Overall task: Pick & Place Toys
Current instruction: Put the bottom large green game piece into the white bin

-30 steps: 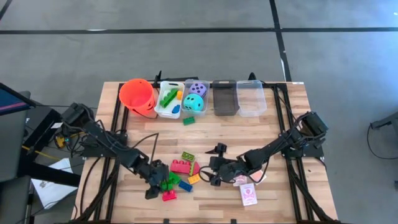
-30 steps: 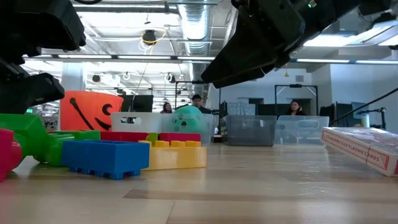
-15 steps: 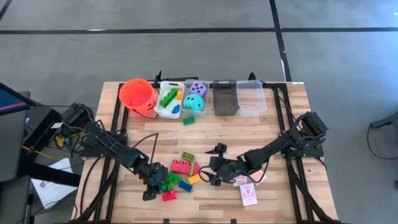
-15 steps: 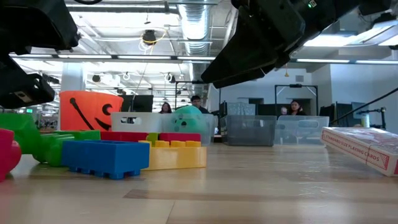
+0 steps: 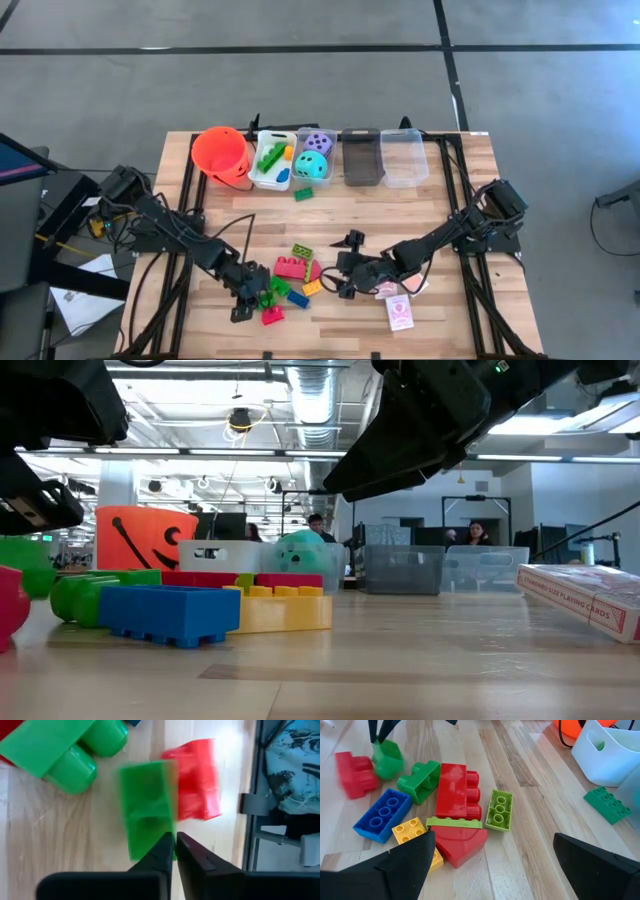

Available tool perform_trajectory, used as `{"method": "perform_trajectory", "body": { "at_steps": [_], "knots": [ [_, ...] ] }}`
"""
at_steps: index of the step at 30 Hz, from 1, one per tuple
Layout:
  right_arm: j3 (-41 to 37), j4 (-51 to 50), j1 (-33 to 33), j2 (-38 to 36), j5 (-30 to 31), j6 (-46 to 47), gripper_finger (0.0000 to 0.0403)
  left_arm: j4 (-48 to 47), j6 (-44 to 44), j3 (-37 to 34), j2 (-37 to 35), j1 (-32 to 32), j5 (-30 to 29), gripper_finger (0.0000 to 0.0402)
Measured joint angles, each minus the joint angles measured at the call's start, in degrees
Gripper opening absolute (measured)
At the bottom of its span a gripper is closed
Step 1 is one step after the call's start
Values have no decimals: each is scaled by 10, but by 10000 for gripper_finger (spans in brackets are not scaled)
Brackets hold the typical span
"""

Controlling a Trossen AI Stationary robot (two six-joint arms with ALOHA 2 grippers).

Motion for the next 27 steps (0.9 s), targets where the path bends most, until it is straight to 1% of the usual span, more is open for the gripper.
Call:
{"method": "perform_trajectory", "body": {
  "at_steps": [2,8,12,16,18,21,23,27],
  "knots": [
    [0,0,0,0,0,0,397,2,0,0,6,0,0,5],
    [0,0,0,0,0,0,397,16,0,0,2,0,1,2],
    [0,2,-1,0,2,0,397,18,0,0,-31,0,7,2],
    [0,3,-5,0,2,1,397,20,11,0,-90,6,-2,2],
    [0,4,-7,0,2,1,397,19,37,0,-124,9,-40,1],
    [0,4,-8,0,2,1,397,19,93,0,-177,14,-120,1],
    [0,4,-8,0,2,1,397,20,133,0,-208,18,-183,1],
    [0,4,-7,0,0,1,397,20,216,0,-259,32,-328,1]
  ]
}}
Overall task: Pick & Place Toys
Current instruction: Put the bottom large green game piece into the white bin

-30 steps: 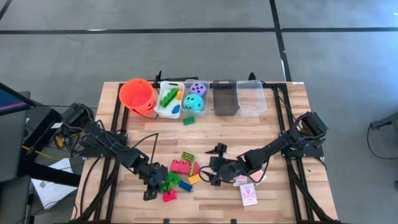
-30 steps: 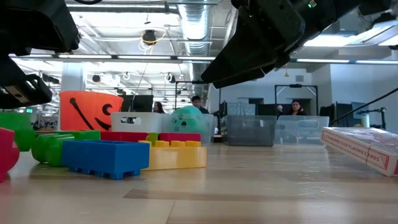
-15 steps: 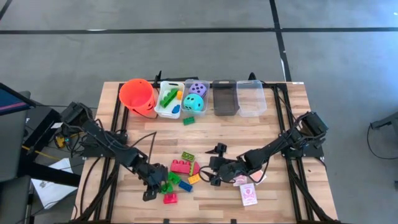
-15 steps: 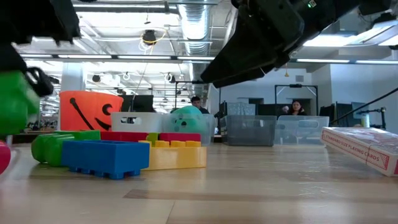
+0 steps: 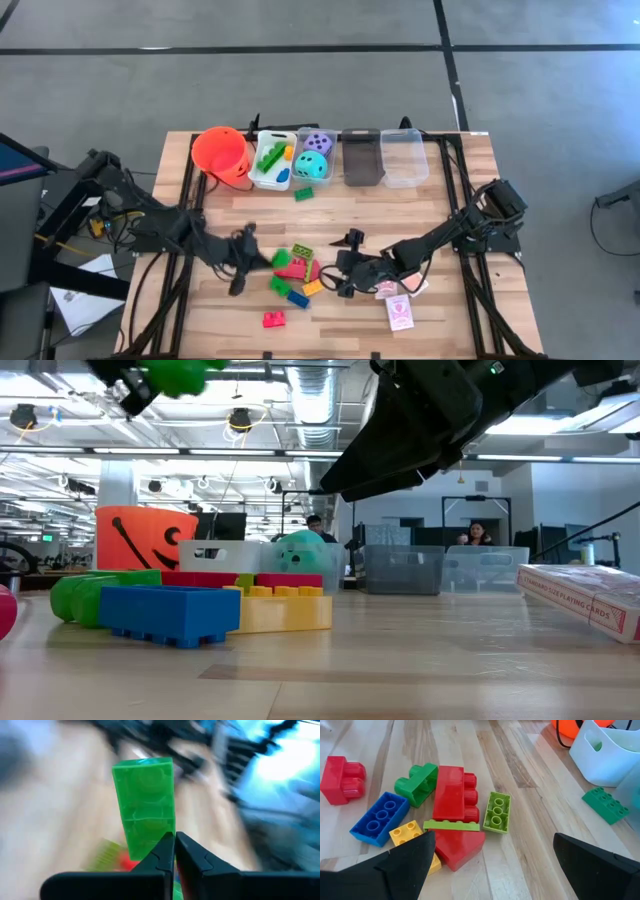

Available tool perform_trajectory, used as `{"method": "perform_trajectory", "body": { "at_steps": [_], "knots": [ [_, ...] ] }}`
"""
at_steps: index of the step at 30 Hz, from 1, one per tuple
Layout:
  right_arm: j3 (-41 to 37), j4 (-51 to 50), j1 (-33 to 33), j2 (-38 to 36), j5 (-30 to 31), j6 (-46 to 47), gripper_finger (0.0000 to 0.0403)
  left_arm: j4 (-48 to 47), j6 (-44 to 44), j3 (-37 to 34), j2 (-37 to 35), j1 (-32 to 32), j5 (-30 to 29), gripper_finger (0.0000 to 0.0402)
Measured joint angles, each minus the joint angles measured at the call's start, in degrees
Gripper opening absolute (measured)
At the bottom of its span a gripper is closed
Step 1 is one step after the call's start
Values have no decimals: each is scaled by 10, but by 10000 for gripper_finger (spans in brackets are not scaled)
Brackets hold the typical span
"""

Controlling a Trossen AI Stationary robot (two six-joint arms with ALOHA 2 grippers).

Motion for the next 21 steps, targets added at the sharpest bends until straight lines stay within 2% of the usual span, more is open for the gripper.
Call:
{"method": "perform_trajectory", "body": {
  "at_steps": [6,9,18,21],
  "knots": [
    [0,0,0,0,0,0,397,0,122,0,-32,46,-224,1],
    [0,0,-2,0,0,0,397,-1,136,0,-32,89,-294,1],
    [0,0,-8,0,-3,9,397,-1,152,0,3,303,-296,1],
    [0,2,-7,0,-4,9,397,4,163,0,20,384,-258,1]
  ]
}}
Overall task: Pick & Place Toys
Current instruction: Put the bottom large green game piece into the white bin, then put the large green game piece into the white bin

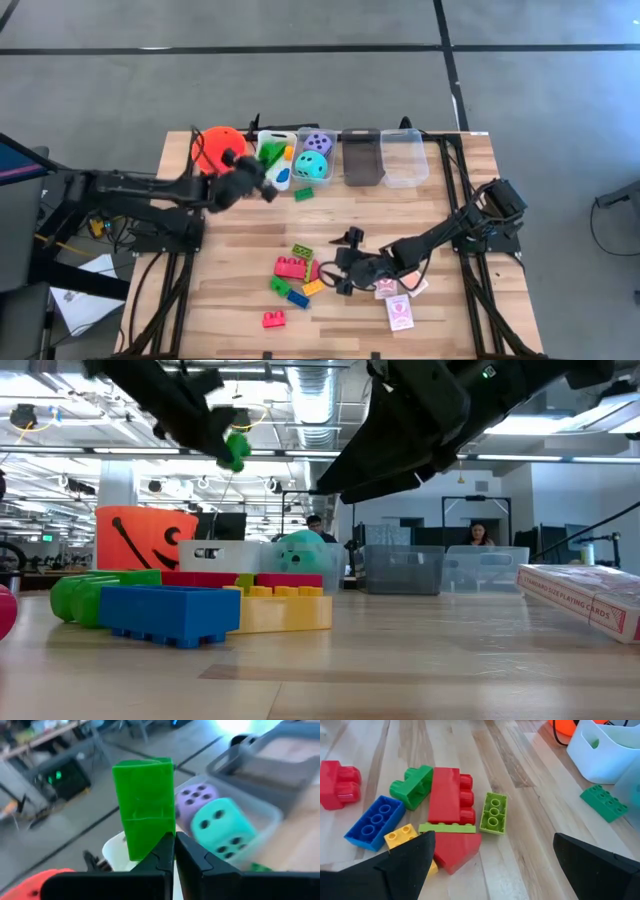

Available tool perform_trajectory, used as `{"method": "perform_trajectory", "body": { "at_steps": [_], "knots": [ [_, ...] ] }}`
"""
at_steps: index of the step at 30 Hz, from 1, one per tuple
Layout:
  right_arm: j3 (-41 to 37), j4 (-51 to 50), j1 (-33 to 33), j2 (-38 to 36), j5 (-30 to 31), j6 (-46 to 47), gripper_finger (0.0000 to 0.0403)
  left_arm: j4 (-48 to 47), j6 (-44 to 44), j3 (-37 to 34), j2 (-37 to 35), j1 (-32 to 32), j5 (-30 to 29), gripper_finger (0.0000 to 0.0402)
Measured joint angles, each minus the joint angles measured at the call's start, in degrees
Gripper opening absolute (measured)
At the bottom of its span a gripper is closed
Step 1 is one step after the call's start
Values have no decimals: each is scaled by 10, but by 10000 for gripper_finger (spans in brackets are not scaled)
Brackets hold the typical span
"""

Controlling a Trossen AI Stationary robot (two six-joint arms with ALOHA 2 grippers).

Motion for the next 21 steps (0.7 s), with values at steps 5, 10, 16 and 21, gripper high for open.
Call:
{"method": "perform_trajectory", "body": {
  "at_steps": [5,10,16,21],
  "knots": [
    [0,7,0,0,0,0,397,25,1,0,32,110,113,4],
    [0,7,0,0,0,0,397,47,1,0,58,164,188,6],
    [0,7,0,0,0,0,397,48,13,0,79,175,276,27],
    [0,7,0,0,0,0,397,52,10,0,81,171,316,69]
  ]
}}
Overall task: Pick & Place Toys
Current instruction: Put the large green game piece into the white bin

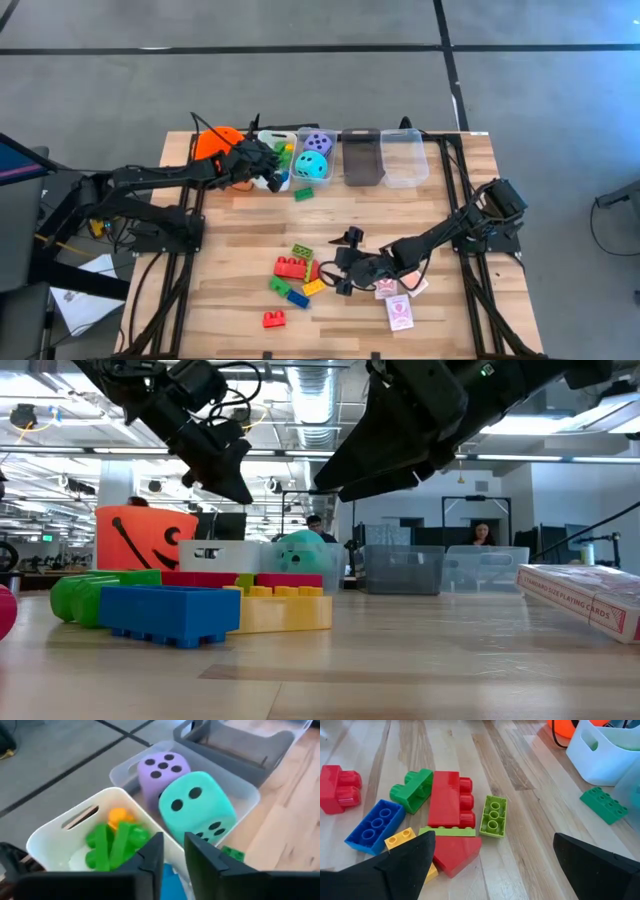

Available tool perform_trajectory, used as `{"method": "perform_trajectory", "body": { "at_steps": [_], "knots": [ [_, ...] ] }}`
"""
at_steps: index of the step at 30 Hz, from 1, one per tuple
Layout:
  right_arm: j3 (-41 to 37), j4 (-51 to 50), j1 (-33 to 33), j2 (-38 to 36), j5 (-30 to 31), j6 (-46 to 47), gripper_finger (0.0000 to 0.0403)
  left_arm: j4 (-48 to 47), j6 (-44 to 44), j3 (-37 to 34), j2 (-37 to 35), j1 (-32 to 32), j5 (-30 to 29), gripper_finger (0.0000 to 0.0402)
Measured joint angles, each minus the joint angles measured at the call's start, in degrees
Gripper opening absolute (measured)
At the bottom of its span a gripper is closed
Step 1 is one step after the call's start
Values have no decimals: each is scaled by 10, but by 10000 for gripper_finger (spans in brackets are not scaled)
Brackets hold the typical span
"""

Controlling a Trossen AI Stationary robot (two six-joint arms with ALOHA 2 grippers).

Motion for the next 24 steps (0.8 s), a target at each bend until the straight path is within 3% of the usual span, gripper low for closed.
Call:
{"method": "perform_trajectory", "body": {
  "at_steps": [5,7,11,13,19,24],
  "knots": [
    [0,0,0,0,0,0,397,22,-32,0,-4,-1,18,110],
    [0,1,0,0,0,0,397,29,-43,0,-8,-1,90,122],
    [0,5,0,0,0,0,397,72,-49,0,-10,-23,288,137],
    [0,5,0,0,0,0,397,88,-51,0,-10,-57,335,140],
    [0,9,0,0,0,0,397,88,-51,0,-10,-198,341,141],
    [0,9,0,0,0,0,397,76,-48,0,-7,-318,279,141]
  ]
}}
